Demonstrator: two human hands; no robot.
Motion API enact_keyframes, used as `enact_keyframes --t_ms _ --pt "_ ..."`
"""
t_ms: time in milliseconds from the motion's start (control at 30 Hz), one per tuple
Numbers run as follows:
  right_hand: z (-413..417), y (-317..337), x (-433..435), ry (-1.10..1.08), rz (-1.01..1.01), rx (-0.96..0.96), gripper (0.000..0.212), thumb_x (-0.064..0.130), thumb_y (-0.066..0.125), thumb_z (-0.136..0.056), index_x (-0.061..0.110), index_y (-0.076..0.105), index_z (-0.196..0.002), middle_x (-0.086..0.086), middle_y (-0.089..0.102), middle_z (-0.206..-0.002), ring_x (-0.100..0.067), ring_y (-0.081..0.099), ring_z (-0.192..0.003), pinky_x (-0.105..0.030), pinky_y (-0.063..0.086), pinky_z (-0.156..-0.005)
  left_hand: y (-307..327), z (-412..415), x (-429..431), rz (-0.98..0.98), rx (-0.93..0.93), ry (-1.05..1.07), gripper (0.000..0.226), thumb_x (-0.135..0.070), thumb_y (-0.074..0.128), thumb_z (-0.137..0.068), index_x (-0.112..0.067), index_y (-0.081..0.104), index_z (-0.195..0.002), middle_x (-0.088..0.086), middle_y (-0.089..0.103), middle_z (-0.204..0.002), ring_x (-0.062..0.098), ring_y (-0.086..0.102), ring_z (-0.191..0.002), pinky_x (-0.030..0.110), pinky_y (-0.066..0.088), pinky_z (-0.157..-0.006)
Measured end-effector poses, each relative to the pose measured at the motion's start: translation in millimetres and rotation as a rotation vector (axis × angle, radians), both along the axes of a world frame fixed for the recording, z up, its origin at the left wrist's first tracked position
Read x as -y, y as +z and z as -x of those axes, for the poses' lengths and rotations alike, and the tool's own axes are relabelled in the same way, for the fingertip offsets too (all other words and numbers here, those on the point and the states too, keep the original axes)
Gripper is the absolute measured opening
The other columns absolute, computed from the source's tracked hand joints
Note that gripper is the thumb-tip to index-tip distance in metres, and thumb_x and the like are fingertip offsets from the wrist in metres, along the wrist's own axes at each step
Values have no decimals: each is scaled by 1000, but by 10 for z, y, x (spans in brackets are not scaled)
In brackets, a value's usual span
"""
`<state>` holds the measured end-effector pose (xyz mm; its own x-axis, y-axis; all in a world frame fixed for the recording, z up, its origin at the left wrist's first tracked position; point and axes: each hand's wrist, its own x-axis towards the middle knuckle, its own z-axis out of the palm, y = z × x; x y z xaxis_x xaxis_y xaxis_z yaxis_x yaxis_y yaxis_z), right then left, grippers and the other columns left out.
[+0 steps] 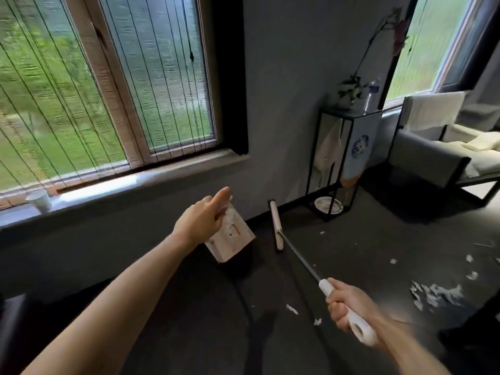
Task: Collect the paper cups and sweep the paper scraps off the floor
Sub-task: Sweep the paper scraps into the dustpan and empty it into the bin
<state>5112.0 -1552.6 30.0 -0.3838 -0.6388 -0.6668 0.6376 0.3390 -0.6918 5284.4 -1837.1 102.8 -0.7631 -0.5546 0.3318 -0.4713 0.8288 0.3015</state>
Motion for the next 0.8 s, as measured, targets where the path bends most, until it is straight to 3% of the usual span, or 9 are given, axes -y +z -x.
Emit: enact_keyframes --t_ms 100,167,300,400,500,600,667,800 --pt "213 -10 301 -43 -4 42 41 -7 35 -94 25 46 -117 0 40 -40 -6 35 -27 -11 27 -27 -288 363 210 34 251 -150 53 -27 41 -99 -26 23 -148 8 49 -137 31 57 -112 40 49 -88" --pt "350 -32 539 -66 9 72 36 -5 33 -96 23 46 -114 1 39 -40 -5 35 -27 -10 26 -27 -536 557 280 64 397 -204 52 -33 37 -100 -32 18 -148 9 48 -135 35 60 -104 40 49 -79" --pt "573 -90 933 -70 -5 84 41 -5 34 -95 22 48 -122 2 40 -42 -3 37 -29 -11 26 -27 -806 823 416 118 491 -231 55 -28 38 -99 -38 10 -146 9 46 -124 38 62 -89 40 46 -66" --pt "798 -134 1063 -65 -2 138 38 -4 35 -95 19 45 -124 1 41 -43 -4 38 -30 -12 27 -27 -925 846 535 223 466 -258 62 -20 45 -94 -40 6 -138 8 50 -112 35 64 -73 37 45 -54" --pt "990 -129 1168 -44 7 154 33 -2 37 -95 20 51 -115 0 42 -45 -5 38 -31 -14 28 -27 -1016 851 613 191 423 -201 59 -25 45 -97 -40 6 -139 8 53 -111 35 63 -68 41 52 -55" --pt "1082 -103 1305 -16 9 143 24 -3 36 -95 17 49 -97 0 41 -47 -5 38 -32 -14 28 -27 -1003 891 675 254 404 -218 62 -23 49 -94 -36 9 -140 10 56 -110 33 65 -67 38 51 -52" --pt "1112 -100 1380 -11 7 138 26 -4 36 -95 18 49 -99 1 41 -46 -4 38 -32 -13 28 -27 -919 885 736 301 370 -235 67 -19 61 -87 -33 17 -136 12 61 -101 31 66 -61 36 50 -44" --pt "1174 -46 1445 -1 30 147 27 -2 37 -96 16 51 -110 0 41 -47 -4 38 -33 -13 28 -28 -771 848 844 298 373 -184 68 -19 67 -85 -31 20 -134 10 61 -92 29 65 -60 36 50 -42"
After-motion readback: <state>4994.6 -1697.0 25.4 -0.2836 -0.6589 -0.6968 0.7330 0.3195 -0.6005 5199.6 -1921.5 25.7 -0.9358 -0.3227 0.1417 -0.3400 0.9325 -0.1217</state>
